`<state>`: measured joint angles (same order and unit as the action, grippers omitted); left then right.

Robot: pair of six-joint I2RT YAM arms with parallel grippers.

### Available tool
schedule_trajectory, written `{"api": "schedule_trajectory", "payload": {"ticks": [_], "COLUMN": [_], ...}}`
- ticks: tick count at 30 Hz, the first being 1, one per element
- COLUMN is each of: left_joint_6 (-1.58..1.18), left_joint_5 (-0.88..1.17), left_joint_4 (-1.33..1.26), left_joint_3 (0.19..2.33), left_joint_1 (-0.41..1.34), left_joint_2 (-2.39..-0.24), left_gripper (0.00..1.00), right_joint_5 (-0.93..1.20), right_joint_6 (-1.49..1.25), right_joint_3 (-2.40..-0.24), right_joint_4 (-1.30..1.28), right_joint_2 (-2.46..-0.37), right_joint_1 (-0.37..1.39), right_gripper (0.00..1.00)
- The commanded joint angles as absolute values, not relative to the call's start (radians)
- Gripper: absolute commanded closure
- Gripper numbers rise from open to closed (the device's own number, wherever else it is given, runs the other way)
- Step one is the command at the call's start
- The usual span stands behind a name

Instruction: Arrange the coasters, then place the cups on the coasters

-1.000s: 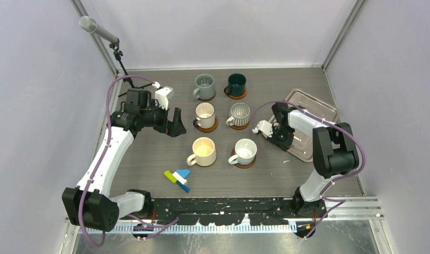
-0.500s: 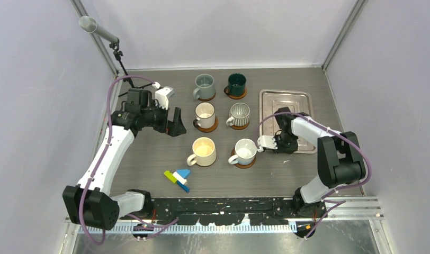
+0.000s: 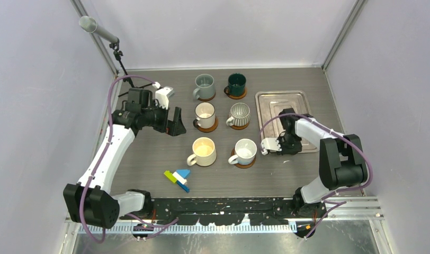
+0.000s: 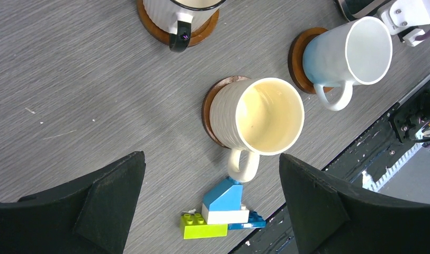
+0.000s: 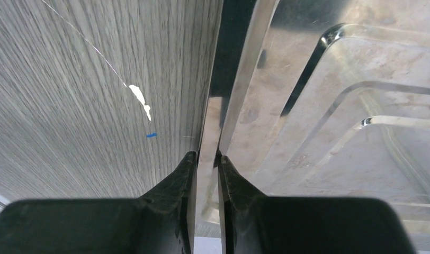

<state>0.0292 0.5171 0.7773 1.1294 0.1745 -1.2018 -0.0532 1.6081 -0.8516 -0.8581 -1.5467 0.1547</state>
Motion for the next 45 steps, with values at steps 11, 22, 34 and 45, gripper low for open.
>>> {"api": "schedule_trajectory", "payload": {"ticks": [11, 22, 34, 45], "left_joint_6": [0.047, 0.182, 0.221, 0.192], "left_joint_5": [0.508, 0.369, 0.271, 0.197], "left_joint_4": [0.796, 0.980, 0.797, 0.743], "left_joint_3": [1.189, 1.343, 1.061, 0.941], "left_joint_1": [0.169, 0.155, 0.054, 0.029], "left_joint_2": [-1.216, -1.282, -1.164, -1.151], "left_gripper": [0.00, 0.00, 0.00, 0.00], "right_joint_5": [0.203, 0.400, 0.383, 0.364], "right_joint_6": [1.457, 0.745, 0.216, 0.151], "right_joint_3": [-1.065, -1.305, -1.041, -1.013], "right_joint_4": [-1.057, -0.964, -0.673, -0.640], "right_joint_2": [-1.365, -1.288, -1.227, -1.264], "right_joint_1": [0.162, 0.115, -0.152, -0.201], "right_gripper": [0.36, 0.30, 0.29, 0.29]}}
